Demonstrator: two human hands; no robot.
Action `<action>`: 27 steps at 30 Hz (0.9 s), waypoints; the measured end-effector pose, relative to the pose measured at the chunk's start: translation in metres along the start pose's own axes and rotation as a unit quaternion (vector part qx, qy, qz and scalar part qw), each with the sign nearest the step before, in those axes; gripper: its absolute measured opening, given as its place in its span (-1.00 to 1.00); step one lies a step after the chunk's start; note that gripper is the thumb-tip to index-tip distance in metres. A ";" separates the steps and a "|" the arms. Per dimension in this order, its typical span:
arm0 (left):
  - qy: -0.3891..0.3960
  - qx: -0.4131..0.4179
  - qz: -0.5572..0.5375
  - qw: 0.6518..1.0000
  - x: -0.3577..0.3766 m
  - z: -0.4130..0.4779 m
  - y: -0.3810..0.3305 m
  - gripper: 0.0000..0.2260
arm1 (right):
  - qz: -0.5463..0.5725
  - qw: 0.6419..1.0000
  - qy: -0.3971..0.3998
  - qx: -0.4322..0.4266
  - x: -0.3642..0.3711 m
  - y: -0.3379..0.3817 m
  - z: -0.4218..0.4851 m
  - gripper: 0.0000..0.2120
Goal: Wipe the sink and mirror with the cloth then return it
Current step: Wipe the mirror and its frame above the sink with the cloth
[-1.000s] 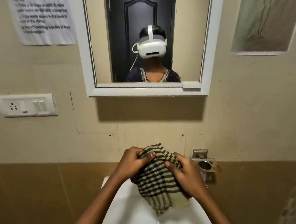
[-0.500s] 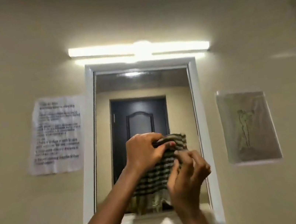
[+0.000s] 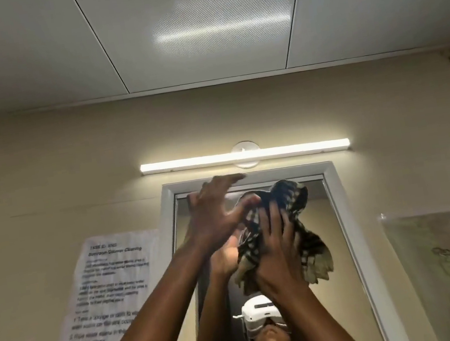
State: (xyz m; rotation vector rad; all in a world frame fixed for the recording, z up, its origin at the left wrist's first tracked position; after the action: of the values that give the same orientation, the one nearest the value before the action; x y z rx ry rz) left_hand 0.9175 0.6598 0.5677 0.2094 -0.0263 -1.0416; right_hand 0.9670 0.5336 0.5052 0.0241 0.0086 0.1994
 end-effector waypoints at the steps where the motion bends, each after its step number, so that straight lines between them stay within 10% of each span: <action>1: -0.062 -0.043 -0.005 0.997 -0.008 -0.006 0.018 -0.46 | -0.019 1.000 0.022 -0.011 0.001 0.002 0.013 0.05; 7: -0.230 -0.251 0.054 0.939 -0.020 -0.045 0.113 -0.52 | -0.030 0.993 0.091 -0.070 0.025 0.039 0.077 -0.14; 16: -0.259 -0.218 0.023 0.941 -0.016 -0.052 0.119 -0.37 | -0.057 0.966 0.055 -0.246 0.085 0.157 0.132 -0.63; 27: -0.230 -0.235 0.048 0.943 -0.018 -0.057 0.116 -0.37 | -0.048 0.981 -0.016 -0.187 0.035 0.051 0.142 -0.73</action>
State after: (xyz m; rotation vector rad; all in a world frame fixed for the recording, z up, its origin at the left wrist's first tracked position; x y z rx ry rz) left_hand 1.0146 0.7407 0.5346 -0.4697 -0.2065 -0.9517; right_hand 0.9926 0.5869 0.6480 -0.3471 -0.0598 0.1013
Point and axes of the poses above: each hand's wrist, its own z-axis towards the middle knuckle, its own x-axis out of the palm, y = z × x, the point moved 4 cm from there along z, towards the middle knuckle, and after that the axes turned 4 degrees about -z, right-handed, at the moved point
